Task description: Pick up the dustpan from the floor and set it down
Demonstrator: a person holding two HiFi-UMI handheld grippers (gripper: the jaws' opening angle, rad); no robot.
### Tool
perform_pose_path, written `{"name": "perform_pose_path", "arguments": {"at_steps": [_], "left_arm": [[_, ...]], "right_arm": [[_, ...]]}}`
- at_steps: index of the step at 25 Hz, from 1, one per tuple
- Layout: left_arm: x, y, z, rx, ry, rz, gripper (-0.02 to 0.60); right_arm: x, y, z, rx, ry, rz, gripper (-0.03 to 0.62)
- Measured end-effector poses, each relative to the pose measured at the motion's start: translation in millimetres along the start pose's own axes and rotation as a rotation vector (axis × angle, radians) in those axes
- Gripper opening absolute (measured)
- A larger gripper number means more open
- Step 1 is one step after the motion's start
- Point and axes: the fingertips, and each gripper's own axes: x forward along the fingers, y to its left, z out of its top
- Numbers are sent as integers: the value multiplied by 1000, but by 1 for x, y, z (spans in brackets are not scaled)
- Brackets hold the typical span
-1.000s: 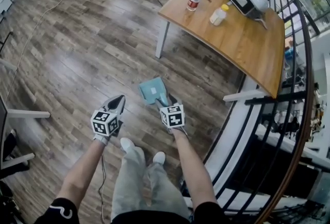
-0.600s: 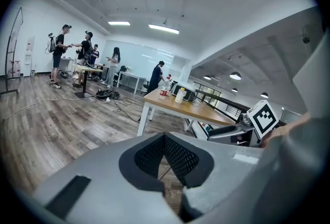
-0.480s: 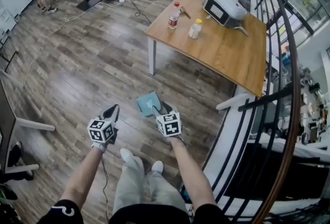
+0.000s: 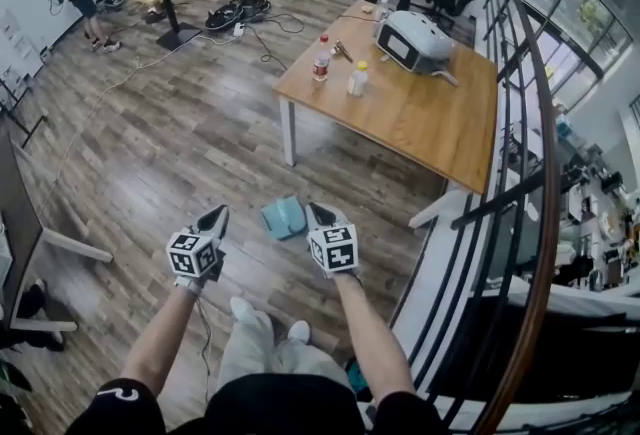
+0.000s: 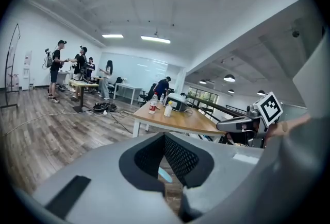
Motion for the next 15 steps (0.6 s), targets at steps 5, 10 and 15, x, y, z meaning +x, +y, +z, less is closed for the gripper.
{"name": "perform_pose_path", "arguments": {"at_steps": [5,10,15], "left_arm": [[-25,-40,23,54,-17,-41,-5],[-52,-68,37,38,-54,-74,-5],[-77,-83,50,30,-80,-104,-5]], "right_arm": [[-50,13,19,-40,-13,42,-5],[-85,20,16,-69,-16,62,-5],[-109,34,14,-73,-4,73,-5]]}}
